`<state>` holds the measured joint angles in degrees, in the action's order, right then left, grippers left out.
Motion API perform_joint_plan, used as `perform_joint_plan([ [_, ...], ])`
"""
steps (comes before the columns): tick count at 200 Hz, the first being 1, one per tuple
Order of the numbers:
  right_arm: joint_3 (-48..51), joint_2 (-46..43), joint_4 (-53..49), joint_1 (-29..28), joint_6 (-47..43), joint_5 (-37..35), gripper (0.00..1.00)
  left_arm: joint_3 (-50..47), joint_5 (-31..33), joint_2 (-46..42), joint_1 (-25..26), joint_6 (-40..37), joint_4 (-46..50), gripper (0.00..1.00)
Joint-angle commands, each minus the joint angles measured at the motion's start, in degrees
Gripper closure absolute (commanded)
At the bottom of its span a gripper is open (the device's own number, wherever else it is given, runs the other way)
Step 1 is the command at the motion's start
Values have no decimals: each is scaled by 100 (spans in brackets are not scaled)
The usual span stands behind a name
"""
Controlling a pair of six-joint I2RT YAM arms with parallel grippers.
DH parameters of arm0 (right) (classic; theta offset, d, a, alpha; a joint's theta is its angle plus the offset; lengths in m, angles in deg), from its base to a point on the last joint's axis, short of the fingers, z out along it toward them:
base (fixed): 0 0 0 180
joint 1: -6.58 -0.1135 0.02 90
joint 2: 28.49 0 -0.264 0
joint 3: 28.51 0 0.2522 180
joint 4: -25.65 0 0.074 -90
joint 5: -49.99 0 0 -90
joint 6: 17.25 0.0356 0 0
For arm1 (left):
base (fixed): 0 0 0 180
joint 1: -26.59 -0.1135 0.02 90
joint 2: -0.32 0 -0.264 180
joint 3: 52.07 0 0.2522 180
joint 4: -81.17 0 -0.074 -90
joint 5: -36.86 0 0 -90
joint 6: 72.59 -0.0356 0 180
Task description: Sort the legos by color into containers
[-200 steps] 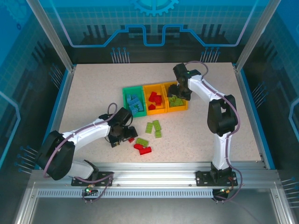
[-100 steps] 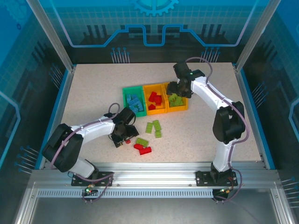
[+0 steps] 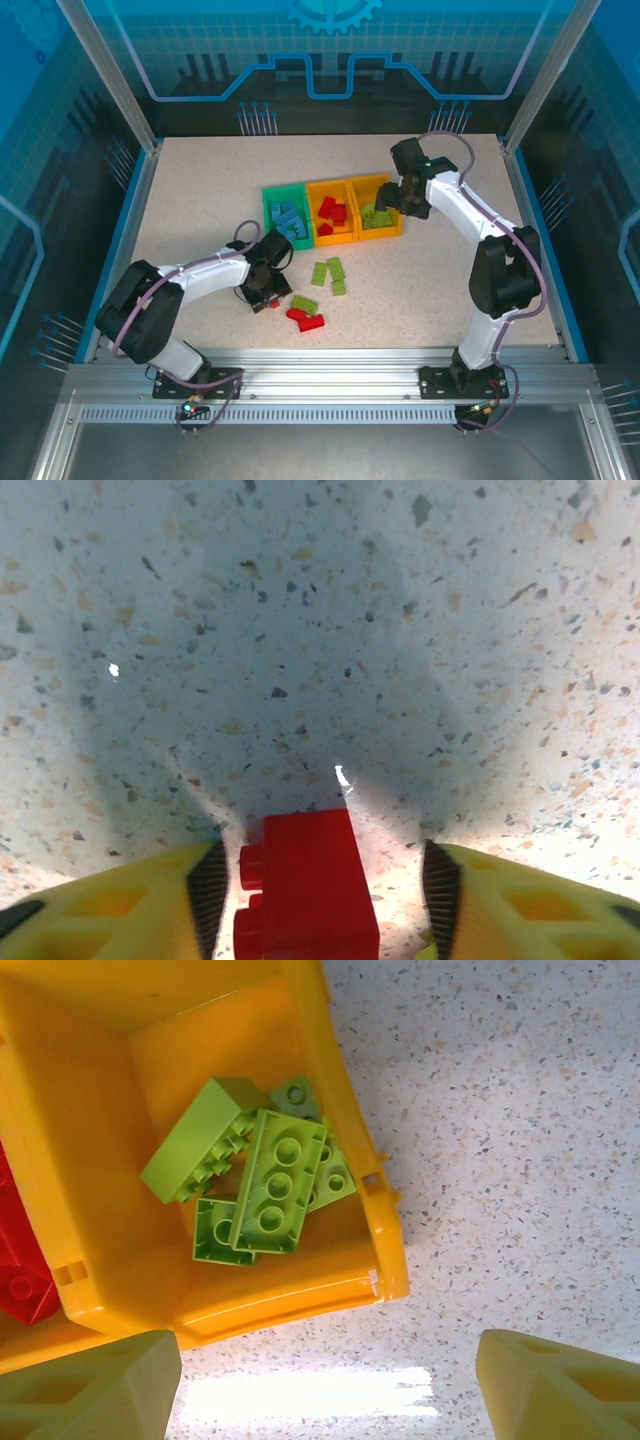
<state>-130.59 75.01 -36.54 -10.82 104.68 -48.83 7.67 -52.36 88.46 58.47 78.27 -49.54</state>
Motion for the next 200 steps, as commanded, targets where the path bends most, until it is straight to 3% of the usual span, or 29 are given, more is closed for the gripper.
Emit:
perform_joint_plan([
  [1, 103, -227, 27, 67, -84, -78, 21, 166, 73, 128, 55, -82, -72, 53],
  [32, 96, -169, 11, 182, -193, -258, 20, 239, 168, 149, 50, -172, -39, 66],
  [99, 110, 312, 66, 346, -505, -497, 23, 774, 690, -325, 47, -569, 388, 69],
  [139, -13, 725, 218, 352, -617, -377, 37, 2001, 990, -215, 21, -1401, 610, 69],
  [200, 199, 923, 616, 290, -855, -91, 60, 4238, 727, 1239, -47, -2789, 584, 71],
])
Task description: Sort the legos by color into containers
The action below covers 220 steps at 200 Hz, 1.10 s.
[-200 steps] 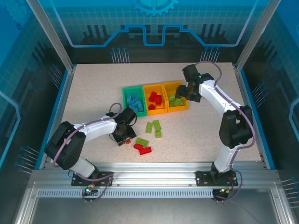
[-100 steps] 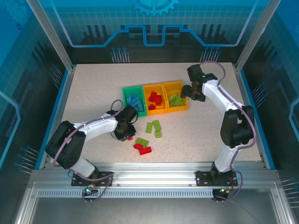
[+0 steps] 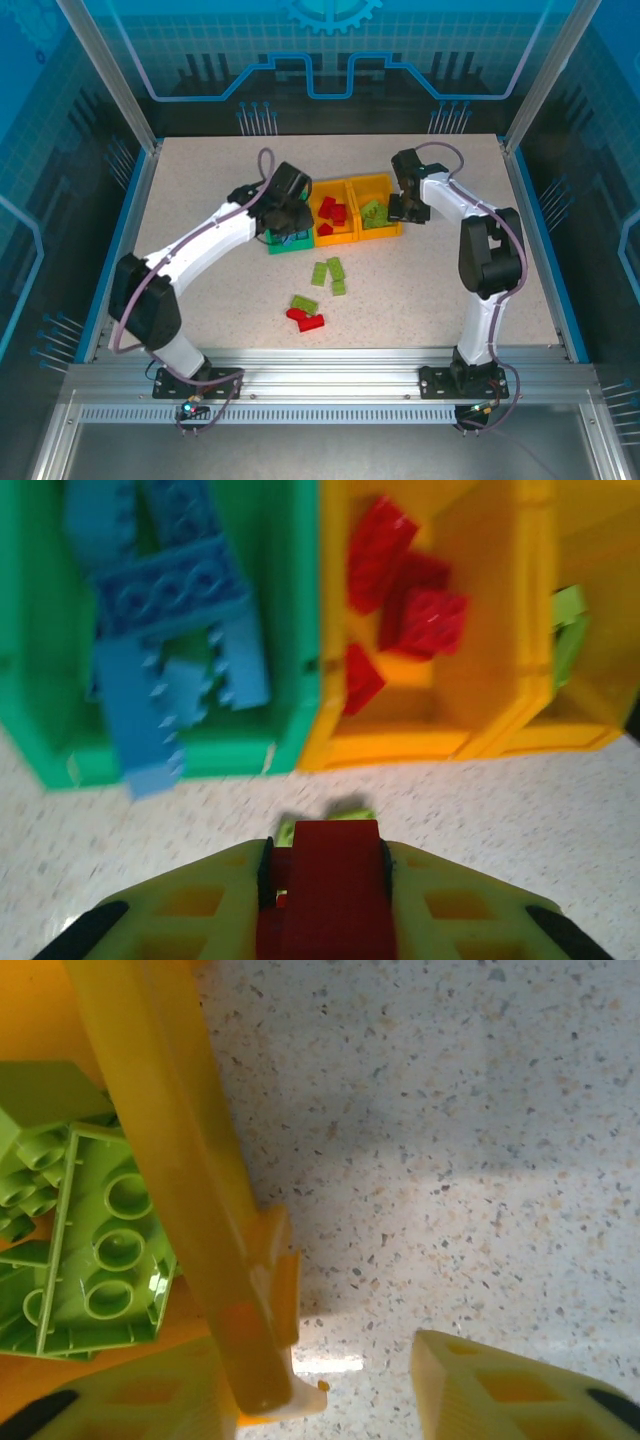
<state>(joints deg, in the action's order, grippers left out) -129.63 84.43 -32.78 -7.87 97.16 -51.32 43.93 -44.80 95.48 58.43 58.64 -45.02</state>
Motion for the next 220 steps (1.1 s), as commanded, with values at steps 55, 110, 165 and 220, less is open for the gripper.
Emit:
perform_joint_plan([
  [55, 442, -171, 300, -315, 8, 203, 73, 1958, -244, 1847, -44, -1354, 189, 71],
  [110, 1011, -691, 338, -497, 446, 117, 65, 2908, -190, 2798, -90, -1583, 436, 68],
  [165, 1067, -1324, 217, -527, 502, 205, 22, 2939, 7, 2886, -138, -1610, 741, 36],
  [220, 1409, -2186, 278, -1041, 393, 69, 19, 1994, 51, 1799, -120, -1322, 226, 1],
])
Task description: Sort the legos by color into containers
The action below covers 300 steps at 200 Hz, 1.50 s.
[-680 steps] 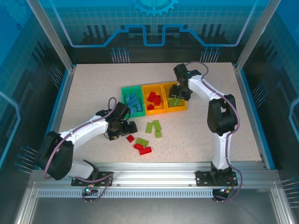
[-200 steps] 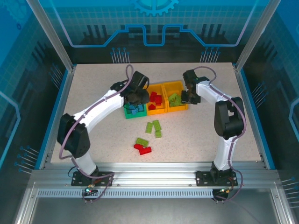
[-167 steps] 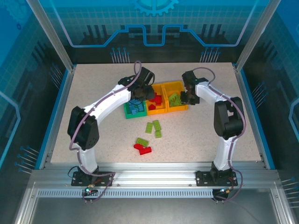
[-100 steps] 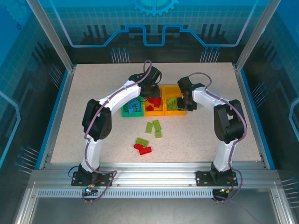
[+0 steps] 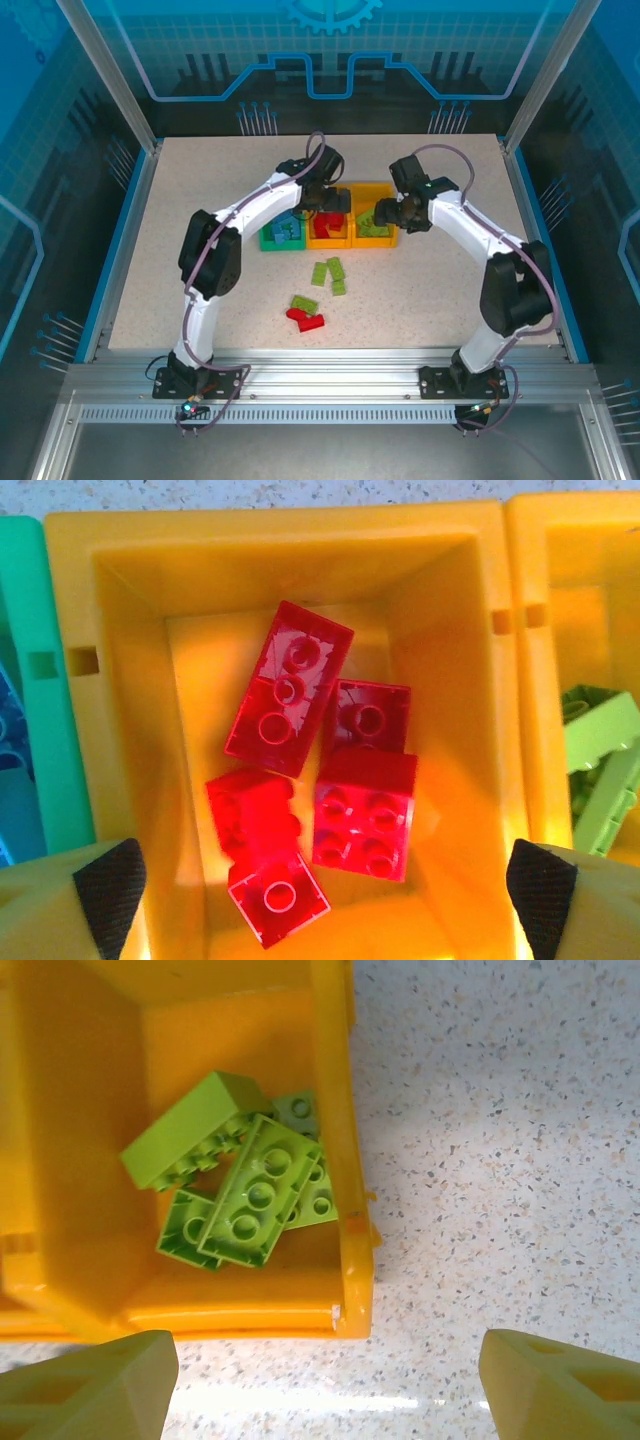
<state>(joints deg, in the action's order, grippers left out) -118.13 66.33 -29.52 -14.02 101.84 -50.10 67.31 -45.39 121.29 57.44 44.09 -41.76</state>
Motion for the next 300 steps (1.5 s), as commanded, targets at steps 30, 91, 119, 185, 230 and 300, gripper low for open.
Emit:
perform_joint_plan([
  [30, 793, -845, 106, -1307, -181, -132, 19, -897, 339, -1427, -101, 167, -138, 1],
  [91, 1342, -1031, -229, -3314, 1565, -169, 3, -2606, 537, -2789, -645, 306, -301, 1],
  [119, 811, -207, -563, -4046, 1857, -313, 0, -3294, 526, -3235, -943, 378, -255, 1],
  [185, -619, 1517, -1287, -4865, 1975, -145, 0, -4553, 521, -4184, -1329, 398, -305, 1],
  [230, -752, 1852, -1452, -4898, 2073, -196, 0, -5008, 518, -4613, -1465, 465, -372, 1],
  [300, -1078, 2393, -1475, -4743, 1920, 46, 6, -5287, 492, -4793, -1556, 444, -456, 1],
])
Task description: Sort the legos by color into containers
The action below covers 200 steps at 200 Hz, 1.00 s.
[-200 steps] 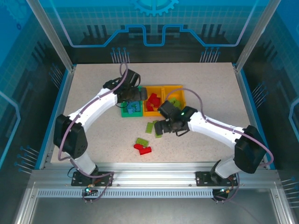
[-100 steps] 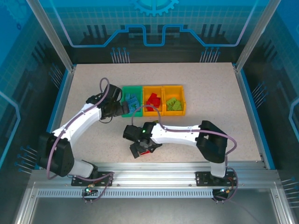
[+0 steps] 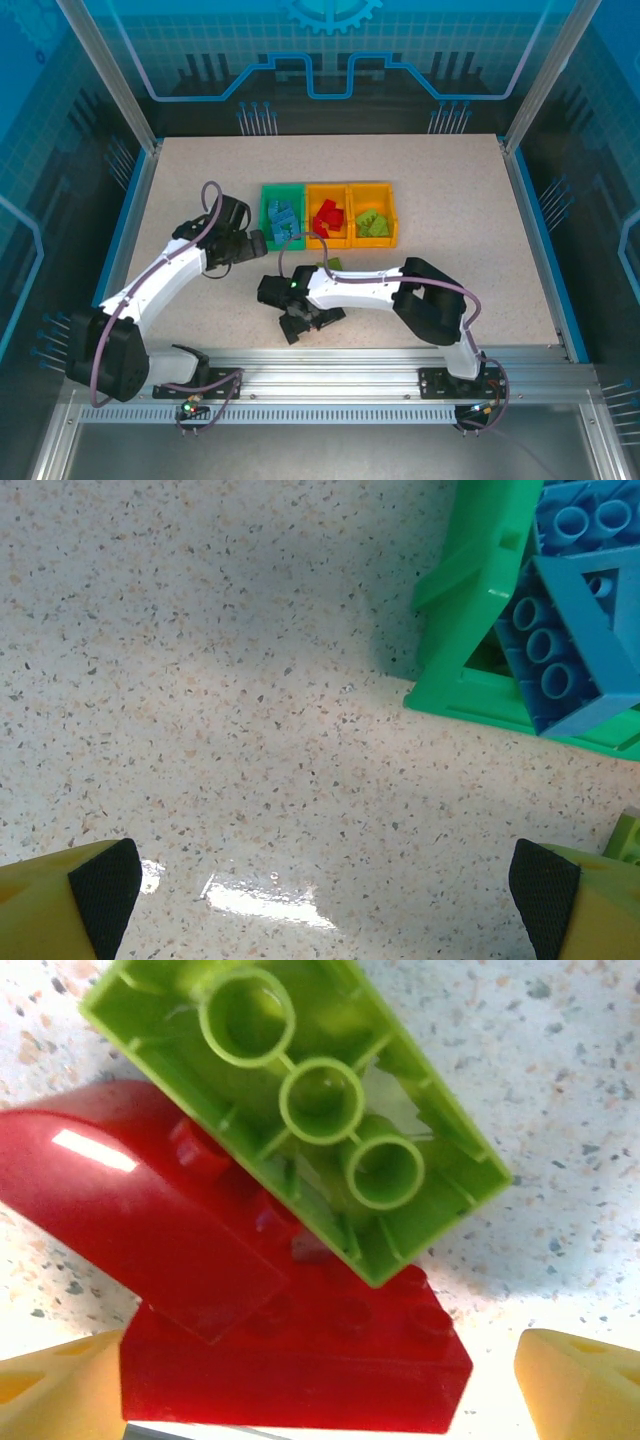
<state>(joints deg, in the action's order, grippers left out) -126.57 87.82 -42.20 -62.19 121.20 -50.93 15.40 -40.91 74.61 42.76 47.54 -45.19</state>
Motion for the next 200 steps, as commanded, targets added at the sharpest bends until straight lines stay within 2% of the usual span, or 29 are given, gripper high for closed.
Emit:
perform_joint_plan([
  [1, -231, 248, -203, 74, -18, 127, 6, -97, 43, -124, -91, 98, -112, 1],
  [17, -205, 269, -167, 102, -28, 156, 12, -98, 34, -133, -104, 98, -129, 1],
  [46, 63, 137, -7, 210, 43, 228, 28, -89, 7, -133, -113, 109, -146, 1],
  [89, 412, -396, 69, 306, 22, 55, 36, -165, -70, -133, -113, 192, -149, 1],
  [138, 449, -1108, -78, 539, -452, -169, 36, -370, -185, -218, -113, 361, -102, 1],
  [171, 273, -1342, -94, 1129, -867, -224, 35, -589, -199, -346, -113, 456, -66, 1],
  [200, -264, -1276, -1, 1774, -1297, -316, 36, -763, -402, -510, -57, 631, -55, 1],
])
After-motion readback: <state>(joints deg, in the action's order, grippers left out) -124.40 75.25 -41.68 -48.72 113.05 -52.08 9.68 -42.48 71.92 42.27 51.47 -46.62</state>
